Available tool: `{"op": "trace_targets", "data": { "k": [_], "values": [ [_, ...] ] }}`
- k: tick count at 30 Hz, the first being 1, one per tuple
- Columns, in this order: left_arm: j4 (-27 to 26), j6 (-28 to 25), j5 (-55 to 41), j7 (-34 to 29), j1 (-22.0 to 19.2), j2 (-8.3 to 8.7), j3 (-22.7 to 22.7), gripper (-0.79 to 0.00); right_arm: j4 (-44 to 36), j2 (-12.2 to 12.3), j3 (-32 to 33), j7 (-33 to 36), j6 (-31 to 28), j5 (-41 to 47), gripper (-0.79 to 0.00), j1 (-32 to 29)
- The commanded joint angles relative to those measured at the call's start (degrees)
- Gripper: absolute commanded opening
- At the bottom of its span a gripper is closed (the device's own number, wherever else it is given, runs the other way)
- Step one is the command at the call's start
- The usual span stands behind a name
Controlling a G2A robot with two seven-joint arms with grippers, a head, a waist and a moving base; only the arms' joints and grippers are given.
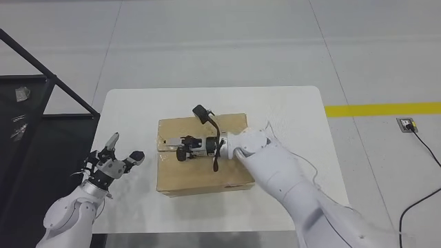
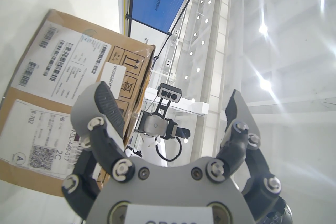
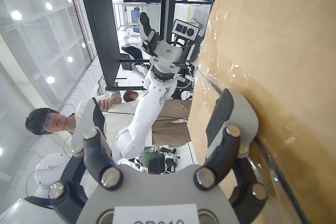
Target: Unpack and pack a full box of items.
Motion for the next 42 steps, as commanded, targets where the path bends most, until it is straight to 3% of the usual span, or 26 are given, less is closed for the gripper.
{"op": "trace_targets", "data": {
  "k": [1,10,17,24,36,42],
  "values": [
    [-0.1,0.07,0.06,0.16,-0.13,0.0,0.22,0.0,0.18,0.68,0.56,0.25,0.41,-0.52,0.0,0.2],
    [-0.46,0.05,0.24,0.84,-0.3,0.05,0.75,0.0,-1.34,4.48,3.92,2.68,0.94,-2.16,0.0,-0.16],
    [-0.57,0.22,0.41,1.59,-0.54,0.1,1.08,0.0,-8.0,8.28,7.41,7.49,0.52,-3.16,0.0,-2.67],
    [-1.18,0.37,0.58,1.93,-0.68,0.15,1.41,0.0,-16.44,12.3,11.09,3.08,4.17,-8.69,0.0,-6.34],
    [-1.72,0.45,0.49,2.6,-0.48,0.26,1.57,0.0,-39.64,22.05,28.24,3.32,9.68,-14.55,0.0,-21.26],
    [-2.49,0.51,0.81,2.88,-0.41,0.31,1.83,0.0,-49.04,24.98,35.81,3.56,13.65,-15.6,0.0,-29.16]
  ]
}}
